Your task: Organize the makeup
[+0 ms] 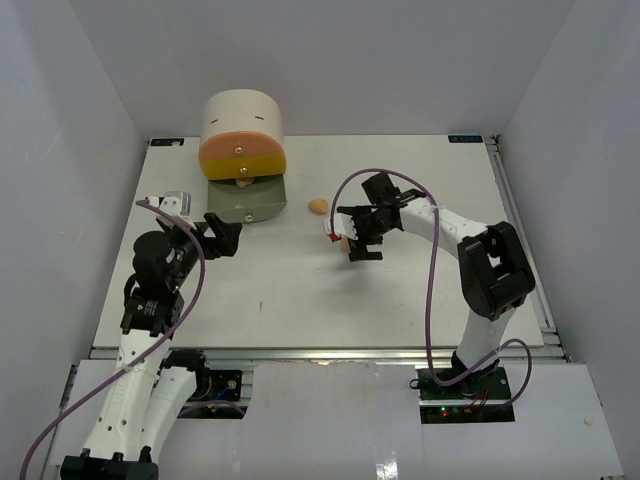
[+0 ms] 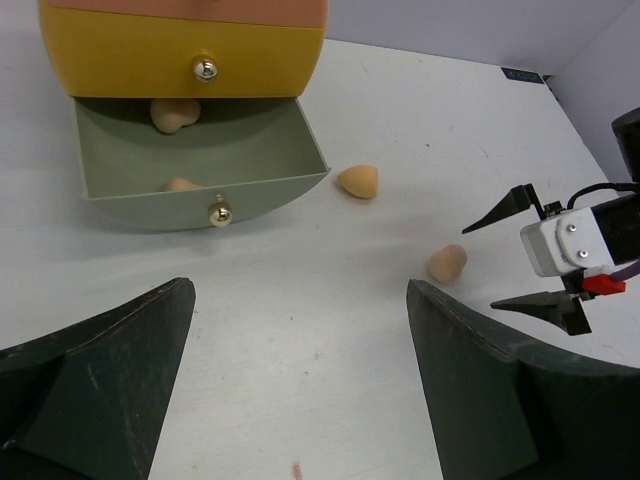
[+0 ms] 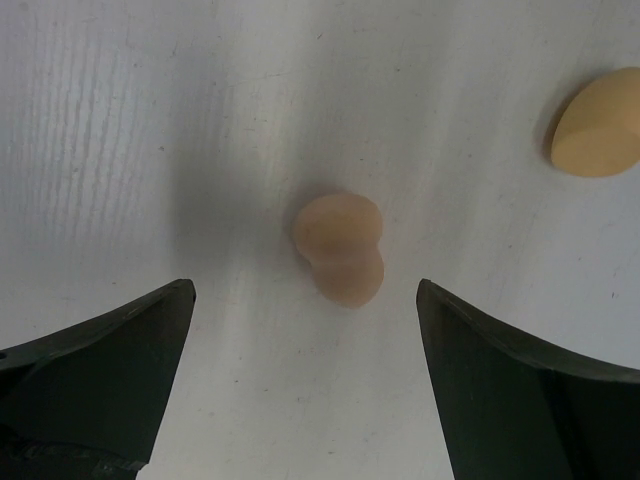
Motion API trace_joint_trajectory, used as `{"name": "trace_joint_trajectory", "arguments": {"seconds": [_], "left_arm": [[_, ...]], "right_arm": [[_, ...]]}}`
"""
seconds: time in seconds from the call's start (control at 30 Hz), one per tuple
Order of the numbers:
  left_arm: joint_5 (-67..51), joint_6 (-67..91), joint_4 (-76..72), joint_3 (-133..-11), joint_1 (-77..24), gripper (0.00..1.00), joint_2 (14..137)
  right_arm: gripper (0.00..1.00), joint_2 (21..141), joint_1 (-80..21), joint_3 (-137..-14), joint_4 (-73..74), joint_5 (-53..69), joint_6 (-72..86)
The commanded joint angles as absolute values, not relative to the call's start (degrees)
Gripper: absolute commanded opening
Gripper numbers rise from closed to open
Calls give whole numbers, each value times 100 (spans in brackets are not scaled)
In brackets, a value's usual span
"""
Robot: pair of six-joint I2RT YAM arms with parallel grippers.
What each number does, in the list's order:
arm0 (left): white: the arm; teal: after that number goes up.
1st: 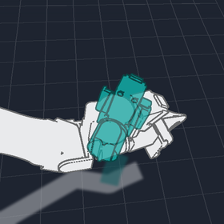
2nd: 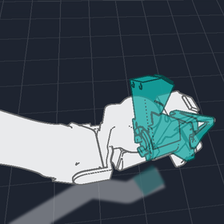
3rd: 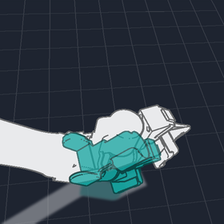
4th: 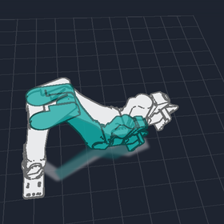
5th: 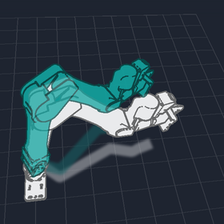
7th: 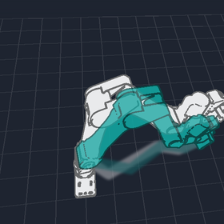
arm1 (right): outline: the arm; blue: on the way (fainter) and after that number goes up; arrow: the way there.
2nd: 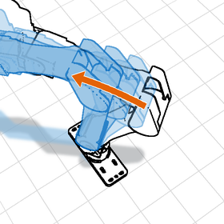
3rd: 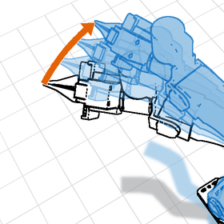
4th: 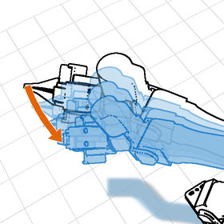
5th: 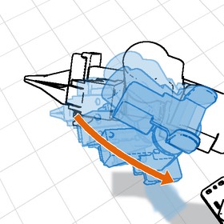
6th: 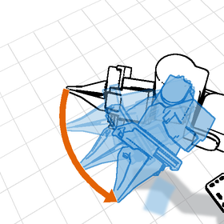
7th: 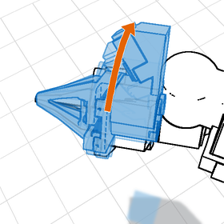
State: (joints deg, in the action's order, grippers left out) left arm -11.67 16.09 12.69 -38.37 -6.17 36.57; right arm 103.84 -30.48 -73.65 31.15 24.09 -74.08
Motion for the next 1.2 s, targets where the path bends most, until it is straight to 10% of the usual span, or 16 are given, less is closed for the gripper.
{"name": "trace_joint_trajectory", "arguments": {"seconds": [0.0, 0.5, 1.17], "left_arm": [[-978, 1510, 1382, -3854, -598, 98, 3582], [-846, 1546, 1362, -3832, -598, 98, 3099], [-402, 1554, 1353, -3764, -580, 98, 2694]], "right_arm": [[92, 10959, -3214, -7975, 3129, 2102, -7769], [15, 11565, -3646, -9078, 3778, 1680, -6879], [36, 13164, -5036, -12440, 966, 666, -4662]]}}
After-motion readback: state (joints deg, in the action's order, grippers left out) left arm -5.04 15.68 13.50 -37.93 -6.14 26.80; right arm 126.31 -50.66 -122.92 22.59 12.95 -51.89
